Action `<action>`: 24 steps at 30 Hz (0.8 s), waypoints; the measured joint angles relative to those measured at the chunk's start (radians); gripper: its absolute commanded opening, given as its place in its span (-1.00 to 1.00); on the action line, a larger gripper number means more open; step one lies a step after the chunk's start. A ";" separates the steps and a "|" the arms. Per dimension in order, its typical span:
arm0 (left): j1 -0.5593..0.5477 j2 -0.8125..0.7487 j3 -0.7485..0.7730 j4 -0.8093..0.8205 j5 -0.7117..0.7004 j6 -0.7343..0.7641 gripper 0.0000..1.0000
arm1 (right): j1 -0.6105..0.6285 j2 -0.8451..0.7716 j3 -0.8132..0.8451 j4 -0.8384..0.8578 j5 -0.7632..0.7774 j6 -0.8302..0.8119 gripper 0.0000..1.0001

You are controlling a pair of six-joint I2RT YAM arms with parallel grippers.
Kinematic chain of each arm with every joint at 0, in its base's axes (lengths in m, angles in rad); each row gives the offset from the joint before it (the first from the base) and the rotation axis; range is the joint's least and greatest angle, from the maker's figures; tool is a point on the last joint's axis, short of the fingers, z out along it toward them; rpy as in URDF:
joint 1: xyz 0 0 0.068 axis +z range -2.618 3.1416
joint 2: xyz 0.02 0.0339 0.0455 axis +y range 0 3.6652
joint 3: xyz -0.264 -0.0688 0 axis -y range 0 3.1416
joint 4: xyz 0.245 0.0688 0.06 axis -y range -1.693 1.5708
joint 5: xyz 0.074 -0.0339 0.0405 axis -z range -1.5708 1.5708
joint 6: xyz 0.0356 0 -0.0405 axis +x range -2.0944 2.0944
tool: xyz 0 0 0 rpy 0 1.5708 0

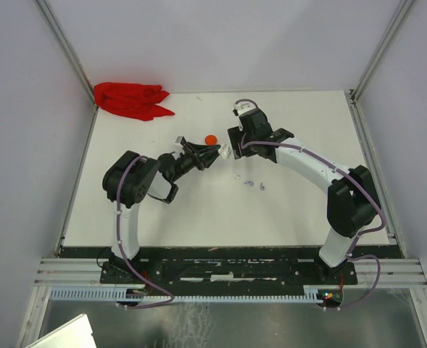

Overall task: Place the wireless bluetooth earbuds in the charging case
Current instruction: Adjust the earbud with the charging case, then pick up the earbud from the center of the board.

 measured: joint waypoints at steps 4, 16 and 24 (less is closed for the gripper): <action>0.003 0.000 0.000 0.000 0.000 0.000 -0.94 | -0.003 0.000 -0.004 0.001 0.000 -0.005 0.44; 0.087 -0.002 0.003 0.000 -0.008 0.021 -0.94 | -0.003 0.026 -0.119 -0.012 -0.082 -0.019 0.37; 0.092 -0.017 -0.057 0.000 -0.006 0.049 -0.94 | 0.025 0.109 -0.122 -0.015 -0.078 -0.026 0.36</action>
